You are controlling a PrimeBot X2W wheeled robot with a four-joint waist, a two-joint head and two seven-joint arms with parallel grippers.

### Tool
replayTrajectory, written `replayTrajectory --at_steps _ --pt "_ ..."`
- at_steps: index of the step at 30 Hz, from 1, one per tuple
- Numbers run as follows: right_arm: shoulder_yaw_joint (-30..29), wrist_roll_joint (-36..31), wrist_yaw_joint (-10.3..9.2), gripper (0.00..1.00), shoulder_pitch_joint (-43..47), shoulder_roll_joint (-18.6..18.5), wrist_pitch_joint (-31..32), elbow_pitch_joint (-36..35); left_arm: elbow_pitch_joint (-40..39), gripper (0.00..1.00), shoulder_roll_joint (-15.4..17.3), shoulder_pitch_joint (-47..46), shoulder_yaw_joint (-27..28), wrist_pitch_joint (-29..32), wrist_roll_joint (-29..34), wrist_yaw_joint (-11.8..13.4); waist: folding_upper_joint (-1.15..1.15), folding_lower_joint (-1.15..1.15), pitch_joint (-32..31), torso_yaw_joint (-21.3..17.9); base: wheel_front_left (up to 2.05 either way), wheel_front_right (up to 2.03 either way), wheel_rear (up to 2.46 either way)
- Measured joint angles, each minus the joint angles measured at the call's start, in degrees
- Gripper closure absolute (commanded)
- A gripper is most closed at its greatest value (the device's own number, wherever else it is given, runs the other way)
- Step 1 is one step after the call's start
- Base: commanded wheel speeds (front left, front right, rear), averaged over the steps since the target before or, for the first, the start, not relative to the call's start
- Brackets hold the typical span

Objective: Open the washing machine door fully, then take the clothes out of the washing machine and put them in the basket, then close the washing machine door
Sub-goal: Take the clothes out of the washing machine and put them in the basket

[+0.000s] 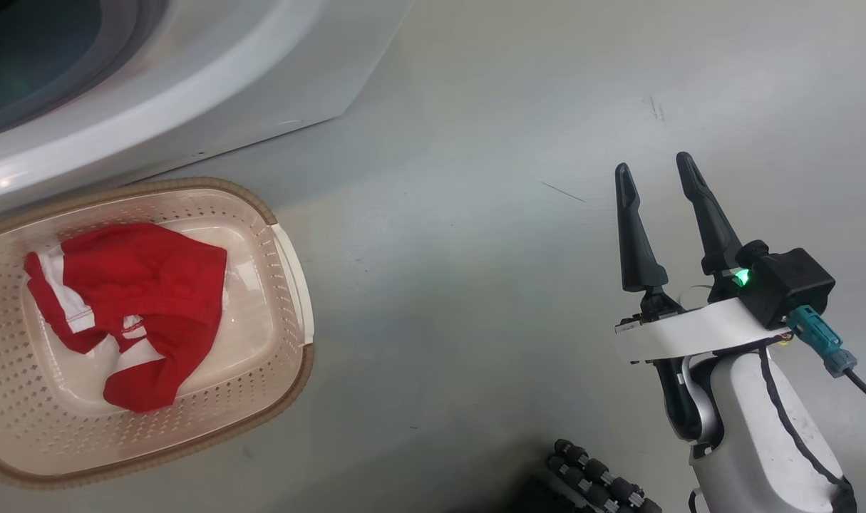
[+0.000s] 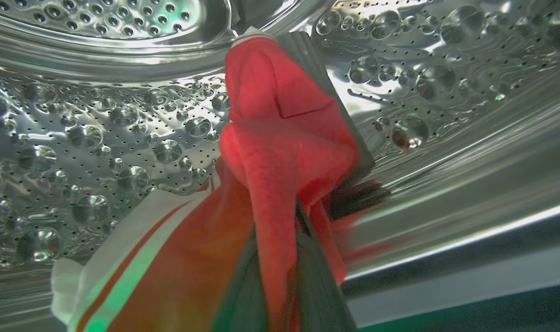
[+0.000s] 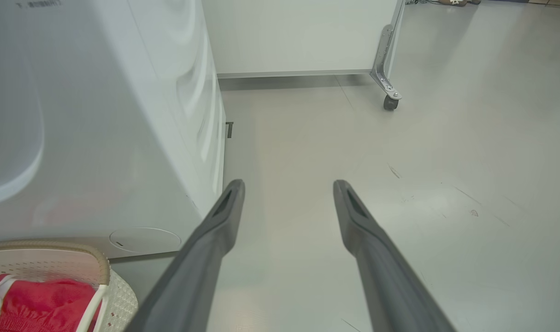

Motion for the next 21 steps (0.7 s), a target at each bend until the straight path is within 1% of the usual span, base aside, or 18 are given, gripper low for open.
replayTrajectory --at_steps 2,8,10,14,15,19,21 --pt "-0.1 0.0 0.0 0.0 -0.1 0.0 0.0 0.0 0.1 1.0 -0.9 0.0 -0.1 -1.2 0.0 0.0 0.0 0.0 0.0 0.4 0.0 0.0 0.0" --pt "-1.4 -0.1 -0.12 0.0 -0.2 0.0 0.0 -0.6 -0.2 1.0 -2.1 -0.1 -0.4 -5.8 0.0 0.0 0.0 0.0 -0.3 2.0 0.0 0.0 0.0" --pt "-1.8 -0.2 -0.55 0.0 -0.2 0.0 0.0 -0.8 -0.6 1.0 -3.2 -0.1 0.2 -8.2 -0.8 0.0 0.0 0.0 -0.5 2.7 0.0 0.0 0.0" --pt "-2.3 -0.7 -0.55 0.0 -0.2 0.0 0.0 -0.9 -1.8 1.0 -5.5 -0.1 0.9 -13.2 -1.6 0.3 0.0 0.0 -0.9 4.2 0.0 0.0 0.0" --pt "-2.3 -0.7 -0.55 0.0 -0.2 0.0 0.0 -0.9 -1.8 1.0 -5.5 -0.1 0.9 -13.2 -1.6 0.3 0.0 0.0 -0.9 4.2 0.0 0.0 0.0" --pt "-2.6 -1.4 -0.55 0.0 -0.2 0.0 0.0 -0.9 -3.4 1.0 -7.8 1.0 1.9 -18.8 -3.3 0.3 0.0 0.0 -1.7 5.8 0.0 0.0 0.0" --pt "-2.9 -1.8 -0.55 0.0 -0.2 -0.1 0.0 -0.9 -4.3 1.0 -9.1 2.1 2.4 -21.5 -4.3 0.8 0.0 0.0 -2.2 6.5 0.0 0.0 0.0"
